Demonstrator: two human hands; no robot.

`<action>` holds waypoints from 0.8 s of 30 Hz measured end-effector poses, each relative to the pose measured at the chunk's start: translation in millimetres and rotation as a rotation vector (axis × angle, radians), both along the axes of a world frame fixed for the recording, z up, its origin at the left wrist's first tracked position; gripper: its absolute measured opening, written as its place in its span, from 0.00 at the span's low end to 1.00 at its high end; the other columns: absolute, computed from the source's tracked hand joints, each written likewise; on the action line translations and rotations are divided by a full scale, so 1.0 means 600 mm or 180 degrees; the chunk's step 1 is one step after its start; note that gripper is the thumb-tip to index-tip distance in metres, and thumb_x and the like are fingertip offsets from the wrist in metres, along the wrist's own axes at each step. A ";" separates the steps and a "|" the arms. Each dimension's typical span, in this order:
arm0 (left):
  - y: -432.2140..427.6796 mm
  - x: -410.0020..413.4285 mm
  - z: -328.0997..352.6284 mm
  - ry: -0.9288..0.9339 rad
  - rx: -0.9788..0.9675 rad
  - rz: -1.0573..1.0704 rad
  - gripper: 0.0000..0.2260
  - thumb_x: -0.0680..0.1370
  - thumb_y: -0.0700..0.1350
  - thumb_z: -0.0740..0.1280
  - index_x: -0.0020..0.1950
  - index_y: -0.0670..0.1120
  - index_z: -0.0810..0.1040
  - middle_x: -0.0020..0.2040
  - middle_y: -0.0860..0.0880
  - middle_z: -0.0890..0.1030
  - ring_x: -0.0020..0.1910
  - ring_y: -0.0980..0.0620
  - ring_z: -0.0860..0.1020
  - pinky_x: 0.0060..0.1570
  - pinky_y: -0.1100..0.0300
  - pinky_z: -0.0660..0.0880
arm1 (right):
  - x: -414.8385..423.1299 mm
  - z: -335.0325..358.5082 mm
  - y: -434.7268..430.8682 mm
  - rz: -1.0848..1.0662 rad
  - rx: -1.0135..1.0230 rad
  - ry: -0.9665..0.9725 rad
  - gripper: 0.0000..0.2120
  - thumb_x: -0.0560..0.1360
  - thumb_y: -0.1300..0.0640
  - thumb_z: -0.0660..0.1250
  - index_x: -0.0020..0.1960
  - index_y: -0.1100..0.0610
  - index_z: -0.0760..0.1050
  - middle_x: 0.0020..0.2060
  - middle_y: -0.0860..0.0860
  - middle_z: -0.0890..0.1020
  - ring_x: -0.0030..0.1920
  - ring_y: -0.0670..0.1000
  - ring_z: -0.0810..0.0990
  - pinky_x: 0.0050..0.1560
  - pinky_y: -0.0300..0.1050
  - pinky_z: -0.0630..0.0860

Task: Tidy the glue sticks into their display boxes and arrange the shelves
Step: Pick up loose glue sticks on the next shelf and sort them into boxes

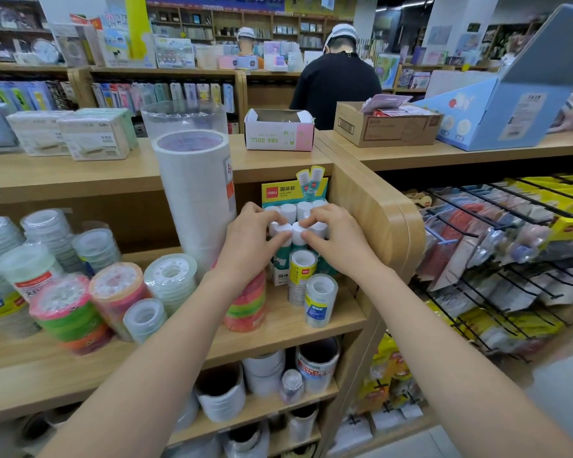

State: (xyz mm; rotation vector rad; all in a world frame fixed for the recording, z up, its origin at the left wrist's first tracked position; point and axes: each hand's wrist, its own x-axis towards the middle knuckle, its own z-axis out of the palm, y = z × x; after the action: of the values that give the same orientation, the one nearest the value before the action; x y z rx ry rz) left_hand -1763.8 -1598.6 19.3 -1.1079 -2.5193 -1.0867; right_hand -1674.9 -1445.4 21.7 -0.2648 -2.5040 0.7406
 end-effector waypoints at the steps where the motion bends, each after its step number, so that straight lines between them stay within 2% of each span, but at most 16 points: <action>1: -0.002 0.000 0.001 -0.0054 0.0062 0.0009 0.11 0.76 0.52 0.71 0.57 0.51 0.82 0.51 0.49 0.73 0.46 0.50 0.78 0.52 0.54 0.76 | -0.001 -0.001 0.000 0.0013 -0.0013 0.0032 0.03 0.75 0.55 0.71 0.46 0.49 0.78 0.53 0.50 0.78 0.57 0.50 0.73 0.57 0.44 0.69; 3: -0.004 0.002 0.002 -0.0133 0.0171 0.0039 0.12 0.77 0.52 0.71 0.58 0.51 0.83 0.52 0.48 0.74 0.49 0.50 0.78 0.54 0.53 0.76 | -0.003 -0.003 -0.001 0.0009 -0.0019 0.0112 0.04 0.76 0.54 0.70 0.44 0.48 0.77 0.51 0.50 0.79 0.55 0.50 0.74 0.55 0.45 0.70; 7: -0.002 0.010 -0.001 0.0185 -0.0049 0.0105 0.12 0.78 0.50 0.69 0.59 0.48 0.83 0.59 0.47 0.74 0.55 0.49 0.76 0.56 0.53 0.75 | -0.007 -0.016 -0.004 -0.0084 0.0106 0.0251 0.04 0.77 0.54 0.69 0.44 0.54 0.78 0.48 0.50 0.78 0.52 0.50 0.74 0.52 0.44 0.71; 10: -0.002 0.014 -0.004 0.0363 -0.0142 0.0090 0.12 0.79 0.50 0.68 0.59 0.48 0.83 0.60 0.47 0.75 0.54 0.48 0.77 0.52 0.49 0.77 | -0.006 -0.022 -0.006 -0.0120 0.0197 0.0328 0.05 0.77 0.54 0.68 0.45 0.56 0.78 0.47 0.50 0.78 0.52 0.50 0.73 0.51 0.43 0.71; 13: -0.003 0.017 -0.003 0.0607 -0.0399 0.0206 0.12 0.80 0.52 0.65 0.58 0.50 0.84 0.59 0.48 0.76 0.53 0.49 0.77 0.46 0.52 0.76 | -0.004 -0.020 -0.006 -0.0131 0.0254 0.0290 0.05 0.77 0.54 0.68 0.46 0.56 0.79 0.49 0.50 0.79 0.53 0.50 0.73 0.52 0.43 0.70; 16: -0.007 0.019 0.001 0.0679 -0.0627 0.0214 0.13 0.81 0.52 0.63 0.60 0.51 0.83 0.63 0.49 0.76 0.57 0.48 0.76 0.48 0.51 0.76 | -0.002 -0.017 -0.007 -0.0127 0.0270 0.0205 0.05 0.78 0.55 0.68 0.49 0.56 0.80 0.52 0.51 0.79 0.56 0.50 0.73 0.55 0.45 0.71; 20: -0.018 0.033 0.004 0.0617 -0.0650 0.0154 0.17 0.83 0.51 0.60 0.71 0.52 0.73 0.75 0.50 0.68 0.68 0.48 0.71 0.57 0.49 0.75 | 0.009 -0.018 -0.009 -0.0068 0.0304 0.0212 0.12 0.79 0.55 0.67 0.61 0.56 0.80 0.64 0.53 0.77 0.66 0.52 0.71 0.67 0.46 0.67; 22: -0.025 0.045 0.001 0.0674 -0.0671 0.0126 0.18 0.83 0.49 0.58 0.74 0.53 0.69 0.75 0.51 0.68 0.69 0.49 0.71 0.58 0.50 0.74 | 0.016 -0.029 -0.013 -0.0035 0.0438 0.0312 0.15 0.79 0.55 0.65 0.65 0.55 0.77 0.66 0.53 0.76 0.68 0.52 0.71 0.70 0.48 0.66; 24: -0.029 0.052 0.000 0.0641 -0.0845 0.0108 0.19 0.84 0.49 0.56 0.75 0.52 0.67 0.76 0.52 0.67 0.71 0.49 0.69 0.60 0.50 0.74 | 0.020 -0.036 -0.017 -0.0038 0.0495 0.0320 0.15 0.81 0.54 0.63 0.65 0.55 0.78 0.65 0.53 0.77 0.67 0.52 0.72 0.70 0.52 0.67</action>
State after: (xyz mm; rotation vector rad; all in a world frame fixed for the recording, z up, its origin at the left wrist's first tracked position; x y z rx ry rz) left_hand -1732.5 -1616.2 19.4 -1.1670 -2.5585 -0.6086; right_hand -1663.0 -1455.8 0.3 -0.1825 -2.4461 0.5371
